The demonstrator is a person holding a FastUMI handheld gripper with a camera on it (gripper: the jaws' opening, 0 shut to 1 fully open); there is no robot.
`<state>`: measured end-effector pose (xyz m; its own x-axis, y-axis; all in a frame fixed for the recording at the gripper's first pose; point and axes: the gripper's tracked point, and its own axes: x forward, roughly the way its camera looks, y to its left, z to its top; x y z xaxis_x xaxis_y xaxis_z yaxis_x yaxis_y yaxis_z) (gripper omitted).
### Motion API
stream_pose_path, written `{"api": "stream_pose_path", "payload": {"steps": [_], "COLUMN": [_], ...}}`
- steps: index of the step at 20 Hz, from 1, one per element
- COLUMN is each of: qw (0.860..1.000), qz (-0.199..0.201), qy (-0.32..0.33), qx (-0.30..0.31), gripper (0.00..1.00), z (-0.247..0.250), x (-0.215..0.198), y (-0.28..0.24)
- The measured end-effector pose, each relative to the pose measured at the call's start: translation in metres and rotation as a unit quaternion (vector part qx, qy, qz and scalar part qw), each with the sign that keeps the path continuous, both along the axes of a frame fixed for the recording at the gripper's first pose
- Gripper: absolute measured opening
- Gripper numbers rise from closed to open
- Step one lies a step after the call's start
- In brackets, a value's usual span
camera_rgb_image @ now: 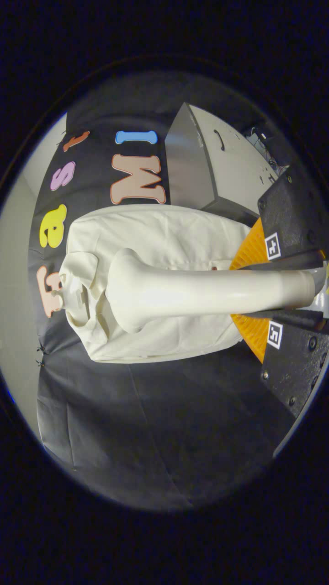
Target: Iron the clothes twice with a garment steamer, once on the left side and once on the right side.
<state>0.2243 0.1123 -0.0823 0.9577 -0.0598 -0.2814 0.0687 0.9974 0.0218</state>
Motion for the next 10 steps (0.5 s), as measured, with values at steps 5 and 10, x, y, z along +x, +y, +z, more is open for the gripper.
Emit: {"api": "stream_pose_path", "payload": {"steps": [5, 10], "qw": [0.999, 0.998], "qz": [-0.010, -0.018], "qy": [-0.042, -0.063], "qx": [0.000, 0.012], "gripper": [0.34, 0.34], "z": [0.045, 0.060], "x": [0.035, 0.079], "y": [-0.018, -0.027]}}
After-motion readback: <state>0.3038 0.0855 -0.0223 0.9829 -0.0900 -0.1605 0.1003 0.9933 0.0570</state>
